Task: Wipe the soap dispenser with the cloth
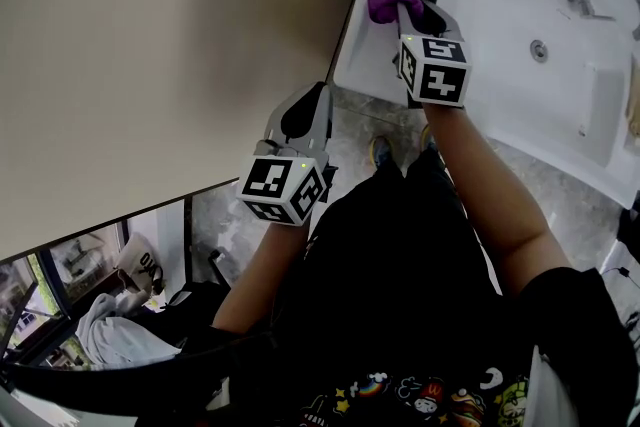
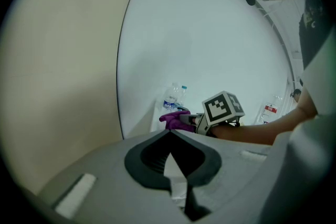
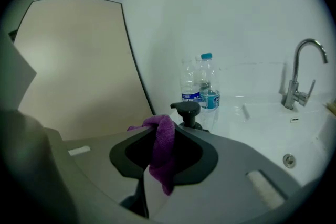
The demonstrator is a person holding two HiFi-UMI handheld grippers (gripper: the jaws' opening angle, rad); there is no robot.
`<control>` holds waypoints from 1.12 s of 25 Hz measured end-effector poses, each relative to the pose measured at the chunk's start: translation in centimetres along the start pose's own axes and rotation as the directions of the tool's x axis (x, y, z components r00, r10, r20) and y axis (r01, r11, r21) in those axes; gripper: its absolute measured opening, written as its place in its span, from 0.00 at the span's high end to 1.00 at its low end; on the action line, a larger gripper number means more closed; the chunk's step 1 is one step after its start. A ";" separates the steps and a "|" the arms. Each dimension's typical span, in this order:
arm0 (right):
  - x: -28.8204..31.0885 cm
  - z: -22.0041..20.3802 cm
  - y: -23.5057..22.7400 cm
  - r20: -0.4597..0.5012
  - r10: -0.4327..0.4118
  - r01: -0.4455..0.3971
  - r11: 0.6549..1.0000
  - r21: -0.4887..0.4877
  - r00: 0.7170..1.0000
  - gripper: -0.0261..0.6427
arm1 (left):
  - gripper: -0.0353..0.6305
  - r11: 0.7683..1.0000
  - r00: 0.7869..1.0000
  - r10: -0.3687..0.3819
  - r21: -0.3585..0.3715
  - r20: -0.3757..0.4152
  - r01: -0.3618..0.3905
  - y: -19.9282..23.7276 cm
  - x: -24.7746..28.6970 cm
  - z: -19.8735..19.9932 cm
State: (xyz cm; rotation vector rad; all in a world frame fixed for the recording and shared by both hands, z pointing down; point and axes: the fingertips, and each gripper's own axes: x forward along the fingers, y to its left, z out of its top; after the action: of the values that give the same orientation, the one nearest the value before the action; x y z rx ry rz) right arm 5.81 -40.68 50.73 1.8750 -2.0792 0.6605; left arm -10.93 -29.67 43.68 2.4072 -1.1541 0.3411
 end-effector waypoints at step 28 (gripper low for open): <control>-1.4 3.1 -0.2 0.075 -0.018 0.032 0.982 -0.188 0.997 0.83 | 0.95 1.000 1.000 -0.003 -0.005 0.013 0.003 0.0 -0.1 0.5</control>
State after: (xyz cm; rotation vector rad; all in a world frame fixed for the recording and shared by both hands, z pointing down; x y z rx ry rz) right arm 6.46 -41.01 47.44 1.8399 -2.0784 0.3777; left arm -10.99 -29.81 43.20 2.4102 -1.1553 0.3224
